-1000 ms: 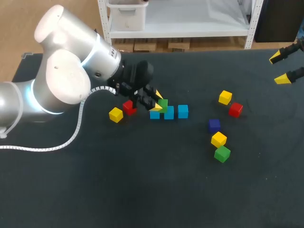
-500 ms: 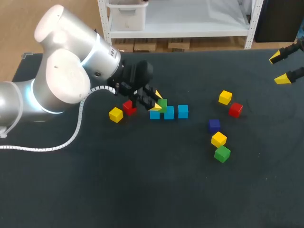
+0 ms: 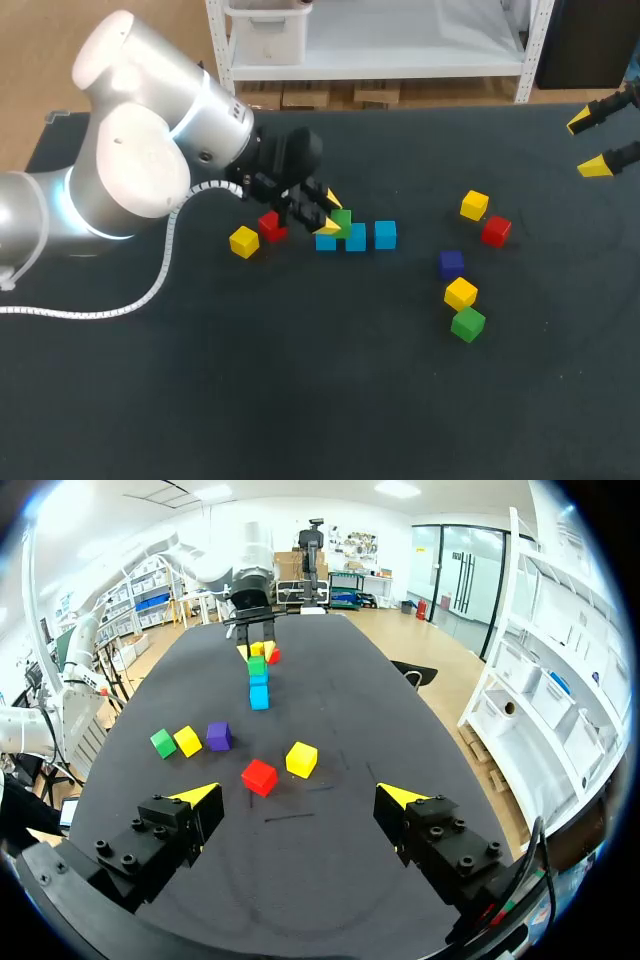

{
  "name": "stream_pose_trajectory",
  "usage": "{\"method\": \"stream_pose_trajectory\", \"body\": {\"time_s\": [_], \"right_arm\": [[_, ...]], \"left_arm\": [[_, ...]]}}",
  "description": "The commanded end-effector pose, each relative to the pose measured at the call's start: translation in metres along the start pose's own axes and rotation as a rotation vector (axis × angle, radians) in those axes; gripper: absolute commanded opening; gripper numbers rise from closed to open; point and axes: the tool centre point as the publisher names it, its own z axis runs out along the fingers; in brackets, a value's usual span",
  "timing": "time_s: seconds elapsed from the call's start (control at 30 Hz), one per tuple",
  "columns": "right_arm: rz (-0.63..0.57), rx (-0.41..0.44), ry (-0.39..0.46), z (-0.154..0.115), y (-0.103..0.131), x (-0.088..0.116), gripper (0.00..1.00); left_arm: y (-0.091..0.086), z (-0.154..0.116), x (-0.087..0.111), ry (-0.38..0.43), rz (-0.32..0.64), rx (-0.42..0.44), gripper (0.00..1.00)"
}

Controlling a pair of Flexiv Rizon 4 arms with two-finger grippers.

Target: Place the blue cubes, place green cubes on the blue cubes, place the yellow cubes on the green cubes, then place the red cubes on the yellow cubes, and place purple cube on the red cubes.

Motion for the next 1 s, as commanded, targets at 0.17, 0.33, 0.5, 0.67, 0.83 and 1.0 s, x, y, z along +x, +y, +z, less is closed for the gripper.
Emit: {"method": "stream_pose_trajectory", "body": {"time_s": [0.17,0.33,0.5,0.67,0.83,1.0], "right_arm": [[-0.001,0.001,-0.001,0.0,0.0,0.0,1.0],[-0.001,0.001,-0.001,0.0,0.0,0.0,1.0],[-0.001,0.001,-0.001,0.0,0.0,0.0,1.0],[-0.001,0.001,-0.001,0.0,0.0,0.0,1.0],[-0.001,0.001,-0.001,0.0,0.0,0.0,1.0],[-0.001,0.001,-0.001,0.0,0.0,0.0,1.0]], "left_arm": [[0.002,0.0,0.002,-0.002,0.001,0.004,0.53],[0.003,-0.004,-0.001,-0.007,0.029,0.021,1.0],[-0.003,-0.021,-0.003,-0.021,0.035,-0.011,1.0],[-0.013,-0.042,0.004,-0.008,0.003,-0.031,1.0],[-0.023,-0.065,0.014,0.029,-0.036,-0.04,1.0],[-0.029,-0.089,0.029,0.017,-0.045,-0.049,1.0]]}}
